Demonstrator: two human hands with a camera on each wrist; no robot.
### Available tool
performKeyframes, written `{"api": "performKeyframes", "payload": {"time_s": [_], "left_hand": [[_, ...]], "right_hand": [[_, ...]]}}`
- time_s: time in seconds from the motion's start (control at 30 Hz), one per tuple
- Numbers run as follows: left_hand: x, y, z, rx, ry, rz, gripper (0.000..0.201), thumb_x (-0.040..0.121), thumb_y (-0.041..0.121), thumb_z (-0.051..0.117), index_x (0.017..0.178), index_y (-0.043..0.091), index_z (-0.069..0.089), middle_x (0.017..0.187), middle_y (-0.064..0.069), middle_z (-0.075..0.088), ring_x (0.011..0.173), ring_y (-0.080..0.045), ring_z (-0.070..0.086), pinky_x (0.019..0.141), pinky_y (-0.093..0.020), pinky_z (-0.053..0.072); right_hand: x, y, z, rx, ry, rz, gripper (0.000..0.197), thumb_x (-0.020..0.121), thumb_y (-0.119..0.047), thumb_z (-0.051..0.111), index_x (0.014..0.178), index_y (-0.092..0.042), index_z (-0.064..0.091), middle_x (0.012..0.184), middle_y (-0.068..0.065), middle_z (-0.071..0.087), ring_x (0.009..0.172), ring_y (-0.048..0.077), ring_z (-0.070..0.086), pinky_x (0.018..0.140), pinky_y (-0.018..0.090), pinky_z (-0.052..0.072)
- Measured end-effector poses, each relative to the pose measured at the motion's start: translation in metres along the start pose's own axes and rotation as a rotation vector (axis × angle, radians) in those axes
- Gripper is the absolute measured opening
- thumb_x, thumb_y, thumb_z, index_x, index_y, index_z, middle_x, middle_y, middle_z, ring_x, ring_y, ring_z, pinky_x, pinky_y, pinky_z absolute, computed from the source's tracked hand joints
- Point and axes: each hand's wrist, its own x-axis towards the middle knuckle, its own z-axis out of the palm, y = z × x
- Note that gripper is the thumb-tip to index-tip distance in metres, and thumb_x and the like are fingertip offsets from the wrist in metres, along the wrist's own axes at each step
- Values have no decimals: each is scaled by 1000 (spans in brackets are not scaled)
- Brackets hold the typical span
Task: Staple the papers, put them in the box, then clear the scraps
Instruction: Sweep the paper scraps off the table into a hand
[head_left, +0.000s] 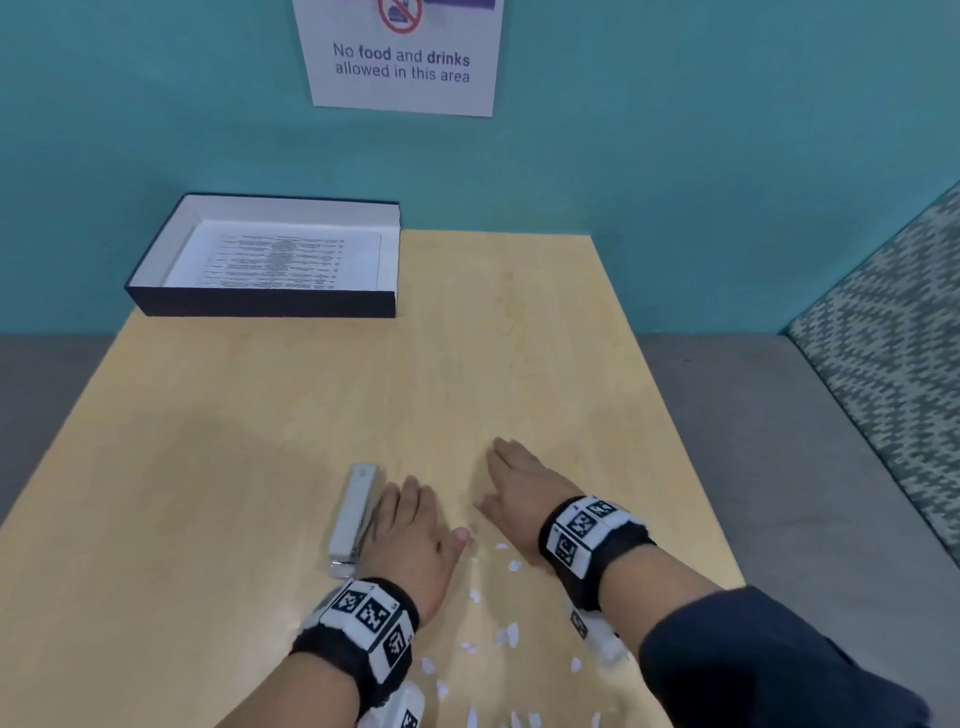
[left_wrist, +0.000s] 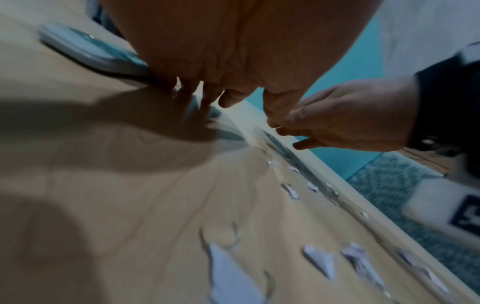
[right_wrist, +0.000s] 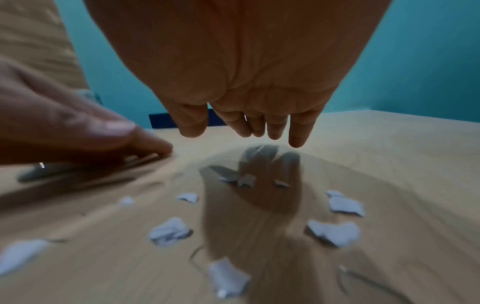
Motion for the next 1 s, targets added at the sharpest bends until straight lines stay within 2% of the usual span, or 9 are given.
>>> {"api": "performKeyframes", "payload": {"time_s": [0.23,0.37,0.47,0.6,0.67,0.73,0.87,0.93,1.0], "left_hand": [[-2,-19,-16,-26,-7,-63,72,99,54,24,155,13,3,163,-3,-8,150,-20,-10,122,-35,-1],[1,-11,-23,-29,-42,8,72,99,54,24,155,14,3,163,-2,-7,150,-19,-10,121,-33,0],[7,5,-18,21,-112,150,73,99,55,26,155,15,5,163,-1,-5,150,-17,-9,122,-32,-1],[26,39,-1,94,-191,258,72,97,60,19,155,18,8,164,-1,-3,150,-19,-9,122,-38,2],[22,55,7,105,-251,311,70,97,59,16,155,19,9,164,0,-4,150,-18,-11,122,-39,1],[3,66,12,136,-324,389,67,99,56,15,155,18,9,163,1,-5,149,-17,-12,122,-36,-3],[-35,59,6,-66,-448,392,64,100,54,22,155,21,14,162,9,4,148,-4,-3,118,-22,-2],[-31,49,-6,-180,-395,316,64,100,54,25,155,24,16,161,14,7,147,-1,1,116,-18,-2],[-20,45,-18,-159,-328,253,64,100,53,23,155,20,14,162,8,5,148,-4,-1,116,-21,-3]], "right_hand": [[-4,-5,21,-106,-96,68,78,98,-50,27,153,-4,-4,163,9,-14,150,21,-9,121,39,8],[-76,1,40,-57,-84,-58,82,89,-58,17,152,-7,16,164,8,4,150,21,6,120,32,13],[-107,25,36,163,75,61,63,97,-48,37,151,-18,26,162,0,18,148,14,16,114,21,14],[-102,54,44,208,113,254,69,99,-45,35,154,-15,8,164,3,-3,150,19,-4,121,33,7],[-94,50,60,134,46,171,66,99,-41,32,154,-16,8,164,1,-9,150,21,-11,122,39,6],[-100,39,75,83,33,2,56,96,-36,32,149,-18,27,163,-3,-9,150,18,-11,122,41,7],[-134,35,65,249,85,-144,40,95,-20,40,133,-13,51,149,-15,27,143,3,17,118,20,11],[-141,49,55,309,151,-14,49,96,-15,40,145,-15,38,156,-7,28,145,7,17,109,10,8],[-138,63,50,318,167,127,58,96,-14,37,152,-16,22,163,-1,13,149,13,6,110,13,7]]}}
